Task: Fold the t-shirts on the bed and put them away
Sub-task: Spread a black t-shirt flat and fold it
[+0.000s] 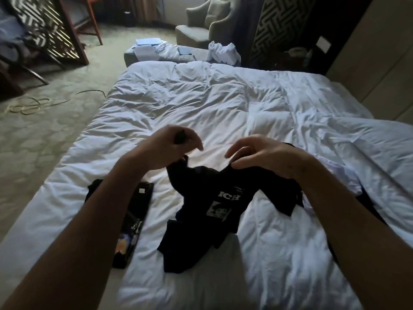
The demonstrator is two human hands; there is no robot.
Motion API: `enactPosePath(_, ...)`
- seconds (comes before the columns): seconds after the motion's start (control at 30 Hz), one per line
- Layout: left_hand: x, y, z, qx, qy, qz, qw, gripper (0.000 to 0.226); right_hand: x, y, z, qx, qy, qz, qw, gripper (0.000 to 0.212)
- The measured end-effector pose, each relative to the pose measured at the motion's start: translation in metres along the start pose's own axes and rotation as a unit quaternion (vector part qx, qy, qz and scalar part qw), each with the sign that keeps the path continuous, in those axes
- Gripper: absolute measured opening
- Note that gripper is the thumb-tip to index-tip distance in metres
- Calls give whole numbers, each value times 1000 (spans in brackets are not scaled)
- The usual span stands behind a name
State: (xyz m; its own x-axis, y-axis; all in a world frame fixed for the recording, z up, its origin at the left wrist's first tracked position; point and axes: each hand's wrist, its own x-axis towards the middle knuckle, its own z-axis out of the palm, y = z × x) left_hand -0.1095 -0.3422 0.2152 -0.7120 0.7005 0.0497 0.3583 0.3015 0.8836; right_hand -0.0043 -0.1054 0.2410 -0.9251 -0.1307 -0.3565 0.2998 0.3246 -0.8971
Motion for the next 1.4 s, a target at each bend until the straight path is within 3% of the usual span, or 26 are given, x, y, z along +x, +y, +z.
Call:
enactPosePath(0.07, -2, 0, 7, 127, -3, 10, 992, 37, 3, -1, 5, -13, 18, -24, 999, 21)
enactPosePath(0.13, -3, -1, 20, 177, -73, 25, 981, 65, 8, -7, 11, -22, 24, -59, 998, 18)
enactPosePath(0.2, -3, 0, 36, 109, -118, 30, 986, 59, 11, -15, 19, -63, 28, -91, 993, 16)
enactPosePath(0.3, -4, 2, 43, -49, -106, 24, 993, 45, 11, -23, 23, -99, 53, -130, 985, 17)
enactPosePath(0.37, -7, 2, 39, -85, -76, 26, 993, 49, 11, -19, 22, -59, 54, -130, 988, 30)
enactPosePath(0.47, -13, 8, 33, -149, -4, 54, 987, 30, 15, 3, 24, -14, 30, -74, 997, 56)
enactPosePath(0.53, -16, 10, 28, -211, 37, 53, 975, 15, 20, 23, 31, -7, -13, -60, 998, 49)
enactPosePath(0.63, -19, 10, 19, -207, 52, 34, 976, 13, 23, 36, 38, 31, 0, -81, 996, 8)
enactPosePath(0.7, -19, 10, 14, -212, 85, 8, 974, 12, 26, 38, 39, -55, 68, -107, 990, 25)
enactPosePath(0.77, -19, 11, 9, -255, 132, -2, 958, 11, 29, 44, 43, -94, 105, -120, 983, 24)
enactPosePath(0.93, -18, 8, -9, -174, 172, 11, 970, 17, 17, 37, 50, 93, 73, -127, 985, 11)
enactPosePath(1.0, -18, 8, -14, -146, 174, 24, 973, 15, 12, 22, 51, 148, 1, -118, 982, 26)
enactPosePath(1.07, -19, 9, -12, -190, 133, 49, 971, 15, 10, 6, 52, 220, -66, -100, 968, 33)
enactPosePath(1.1, -19, 10, -10, -224, 104, 61, 967, 15, 11, 0, 51, 233, -62, -107, 965, 35)
enactPosePath(1.13, -20, 12, -8, -260, 74, 67, 960, 16, 14, -6, 49, 209, -31, -126, 969, 44)
enactPosePath(1.23, -19, 18, -3, -332, 15, 67, 941, 20, 31, -15, 45, -38, 86, -245, 965, 81)
enactPosePath(1.3, -13, 20, 2, -354, 23, 58, 933, 22, 43, -20, 48, -139, 129, -314, 930, 81)
enactPosePath(1.4, -6, 19, 16, -407, 101, 15, 907, 36, 48, -26, 52, -125, 122, -363, 915, 72)
